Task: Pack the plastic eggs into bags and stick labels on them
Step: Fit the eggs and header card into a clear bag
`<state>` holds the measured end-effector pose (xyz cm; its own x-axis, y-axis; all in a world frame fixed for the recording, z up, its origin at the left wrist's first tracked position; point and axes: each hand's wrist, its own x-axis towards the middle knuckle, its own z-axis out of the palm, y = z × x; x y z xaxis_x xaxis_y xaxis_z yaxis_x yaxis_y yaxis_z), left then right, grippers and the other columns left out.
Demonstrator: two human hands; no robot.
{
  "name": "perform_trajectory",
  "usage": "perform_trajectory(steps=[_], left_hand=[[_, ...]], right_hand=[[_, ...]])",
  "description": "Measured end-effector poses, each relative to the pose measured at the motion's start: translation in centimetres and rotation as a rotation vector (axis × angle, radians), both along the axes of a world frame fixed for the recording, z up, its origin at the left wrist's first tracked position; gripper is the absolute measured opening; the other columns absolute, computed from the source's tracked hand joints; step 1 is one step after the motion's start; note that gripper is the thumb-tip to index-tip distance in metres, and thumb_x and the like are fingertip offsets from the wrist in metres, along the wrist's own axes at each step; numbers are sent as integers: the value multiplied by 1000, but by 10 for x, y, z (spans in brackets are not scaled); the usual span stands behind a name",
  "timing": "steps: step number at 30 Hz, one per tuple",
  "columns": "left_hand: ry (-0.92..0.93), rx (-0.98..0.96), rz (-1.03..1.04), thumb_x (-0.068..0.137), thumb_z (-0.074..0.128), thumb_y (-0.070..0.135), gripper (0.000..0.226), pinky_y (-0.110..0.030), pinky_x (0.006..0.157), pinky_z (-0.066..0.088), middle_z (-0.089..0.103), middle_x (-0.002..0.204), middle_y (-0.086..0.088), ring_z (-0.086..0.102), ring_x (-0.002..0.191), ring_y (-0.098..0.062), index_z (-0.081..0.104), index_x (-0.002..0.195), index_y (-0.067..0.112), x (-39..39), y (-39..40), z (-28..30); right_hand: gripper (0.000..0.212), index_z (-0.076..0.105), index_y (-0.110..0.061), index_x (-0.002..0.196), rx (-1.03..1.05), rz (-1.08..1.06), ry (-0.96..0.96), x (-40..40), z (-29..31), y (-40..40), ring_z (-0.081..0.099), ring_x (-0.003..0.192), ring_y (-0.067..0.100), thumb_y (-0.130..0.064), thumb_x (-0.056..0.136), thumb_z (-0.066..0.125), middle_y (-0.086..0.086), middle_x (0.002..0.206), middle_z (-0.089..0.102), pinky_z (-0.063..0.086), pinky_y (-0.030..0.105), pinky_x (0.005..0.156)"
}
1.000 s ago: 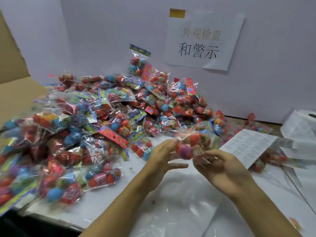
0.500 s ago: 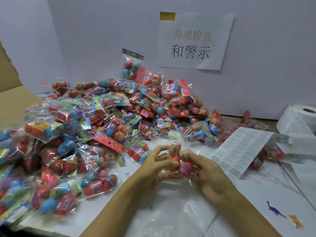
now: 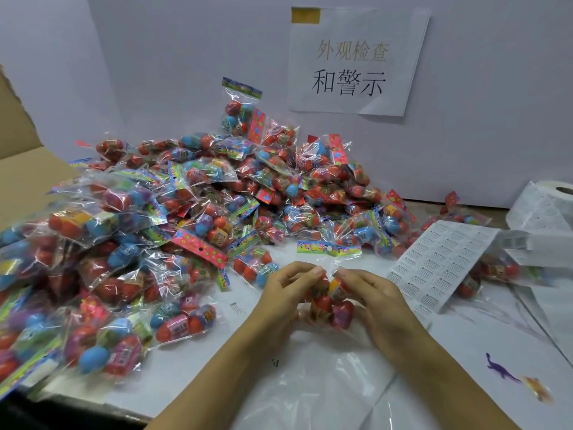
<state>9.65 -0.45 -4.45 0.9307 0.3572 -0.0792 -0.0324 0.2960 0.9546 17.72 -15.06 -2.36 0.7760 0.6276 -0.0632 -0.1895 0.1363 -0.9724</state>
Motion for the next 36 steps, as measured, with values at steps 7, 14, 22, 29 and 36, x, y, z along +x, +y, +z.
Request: perform_trajectory(steps=[7, 14, 22, 29, 36], left_hand=[[-10, 38, 38, 83, 82, 34, 31, -34, 57, 56, 71, 85, -10, 71, 79, -22, 74, 98, 7, -2, 0, 2], [-45, 37, 57, 79, 78, 32, 24, -29, 58, 55, 68, 75, -7, 67, 73, -20, 75, 83, 9, 0, -2, 3], [-42, 50, 74, 80, 80, 40, 27, -33, 62, 59, 69, 75, -4, 70, 72, -18, 78, 85, 14, 0, -1, 5], [55, -1, -133, 75, 86, 40, 37, -45, 73, 62, 74, 97, -15, 74, 86, -30, 75, 97, 12, -4, 2, 4], [-105, -40, -8, 84, 78, 24, 17, -40, 78, 61, 73, 89, -11, 72, 82, -21, 77, 96, 11, -1, 4, 2]], right_hand=[[36, 82, -11, 87, -38, 14, -17, 4, -4, 0, 72, 77, 19, -38, 63, 83, 12, 85, 76, 59, 30, 66], [19, 76, -2, 77, -15, -24, 139, 4, -1, 1, 69, 74, 24, -18, 68, 80, 18, 81, 71, 59, 31, 66], [29, 76, 5, 80, 8, -61, 138, 3, -2, 4, 69, 73, 22, -21, 67, 79, 17, 78, 71, 60, 35, 66], [32, 74, 0, 79, 58, -139, 220, 8, 0, -1, 66, 66, 16, -26, 62, 80, 10, 73, 70, 58, 27, 63], [46, 79, -8, 99, 69, -24, 75, 5, 6, -3, 74, 83, 20, -39, 65, 81, 12, 99, 77, 60, 26, 69]])
